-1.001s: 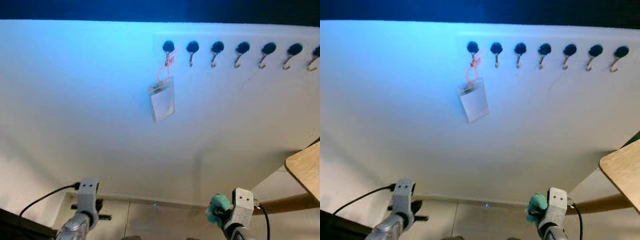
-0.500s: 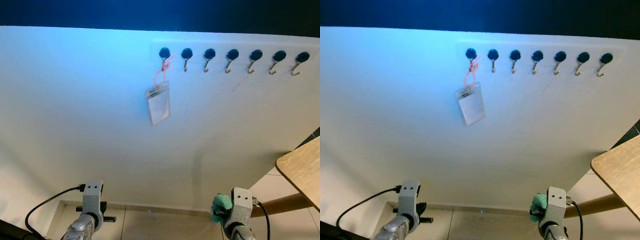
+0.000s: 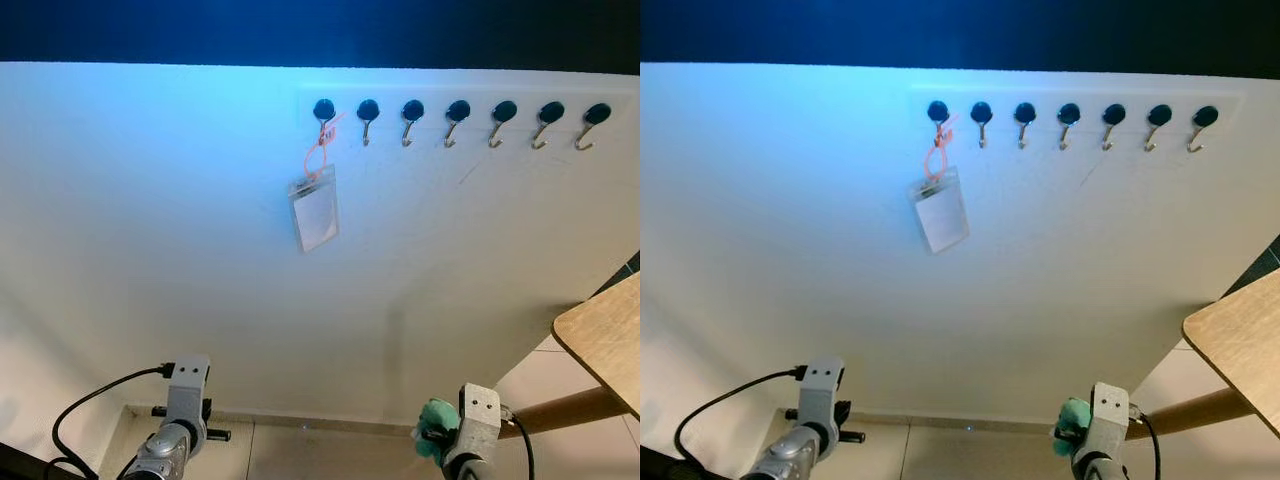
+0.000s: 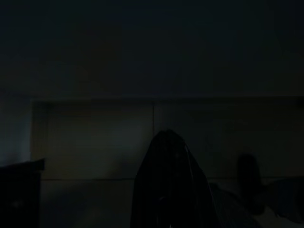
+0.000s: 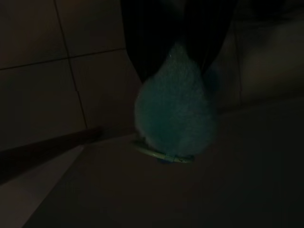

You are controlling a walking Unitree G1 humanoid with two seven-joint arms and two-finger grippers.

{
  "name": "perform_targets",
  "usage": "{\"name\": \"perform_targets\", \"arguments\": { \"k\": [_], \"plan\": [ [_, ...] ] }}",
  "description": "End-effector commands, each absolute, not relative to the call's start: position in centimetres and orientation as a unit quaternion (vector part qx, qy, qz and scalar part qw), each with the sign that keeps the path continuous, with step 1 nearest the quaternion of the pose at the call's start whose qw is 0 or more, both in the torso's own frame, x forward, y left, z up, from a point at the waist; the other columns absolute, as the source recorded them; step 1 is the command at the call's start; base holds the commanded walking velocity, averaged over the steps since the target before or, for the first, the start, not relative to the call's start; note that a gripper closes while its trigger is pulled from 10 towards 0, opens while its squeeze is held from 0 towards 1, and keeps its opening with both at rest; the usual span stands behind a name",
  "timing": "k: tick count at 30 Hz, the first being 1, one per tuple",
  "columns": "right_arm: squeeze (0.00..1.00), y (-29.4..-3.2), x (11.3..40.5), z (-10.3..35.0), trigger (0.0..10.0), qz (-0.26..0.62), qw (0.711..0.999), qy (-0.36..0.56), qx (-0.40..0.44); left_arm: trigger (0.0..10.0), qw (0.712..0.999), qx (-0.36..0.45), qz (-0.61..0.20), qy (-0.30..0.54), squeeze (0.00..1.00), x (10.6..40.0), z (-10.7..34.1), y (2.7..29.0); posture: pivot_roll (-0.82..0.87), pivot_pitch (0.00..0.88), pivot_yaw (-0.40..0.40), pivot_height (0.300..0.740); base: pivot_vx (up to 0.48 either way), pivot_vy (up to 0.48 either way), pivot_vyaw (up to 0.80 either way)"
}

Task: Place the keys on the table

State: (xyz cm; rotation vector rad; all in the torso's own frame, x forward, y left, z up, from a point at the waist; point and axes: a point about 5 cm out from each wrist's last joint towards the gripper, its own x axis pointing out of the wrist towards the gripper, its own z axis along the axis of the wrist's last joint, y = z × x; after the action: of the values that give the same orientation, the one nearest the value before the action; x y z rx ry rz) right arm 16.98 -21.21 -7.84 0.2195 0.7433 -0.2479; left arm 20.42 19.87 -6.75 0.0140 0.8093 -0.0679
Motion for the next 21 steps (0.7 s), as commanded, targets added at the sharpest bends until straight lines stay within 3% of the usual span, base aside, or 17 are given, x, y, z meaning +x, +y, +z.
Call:
{"name": "perform_targets", "arguments": {
  "k": [1,7,21],
  "plan": [
    [0.00,-20.98,16.62,-8.10,10.0,-0.132,0.913,0.366,0.125,10.0,0.913,0.012,-0.043,0.405,0.00,20.16,-7.03,19.45,0.01,0.000,0.030,0.740,0.000,0.000,0.00],
    [0.00,-20.81,16.26,-8.37,10.0,-0.134,0.908,0.375,0.132,10.0,0.913,0.014,-0.044,0.405,0.00,20.26,-7.00,19.42,0.01,0.000,0.028,0.740,0.000,0.000,0.00],
    [0.00,-20.88,16.45,-8.24,10.0,-0.135,0.911,0.369,0.124,10.0,0.911,0.009,-0.042,0.411,0.00,20.14,-7.07,19.62,0.02,0.000,0.020,0.740,-0.346,0.000,0.00]
  ]
}}
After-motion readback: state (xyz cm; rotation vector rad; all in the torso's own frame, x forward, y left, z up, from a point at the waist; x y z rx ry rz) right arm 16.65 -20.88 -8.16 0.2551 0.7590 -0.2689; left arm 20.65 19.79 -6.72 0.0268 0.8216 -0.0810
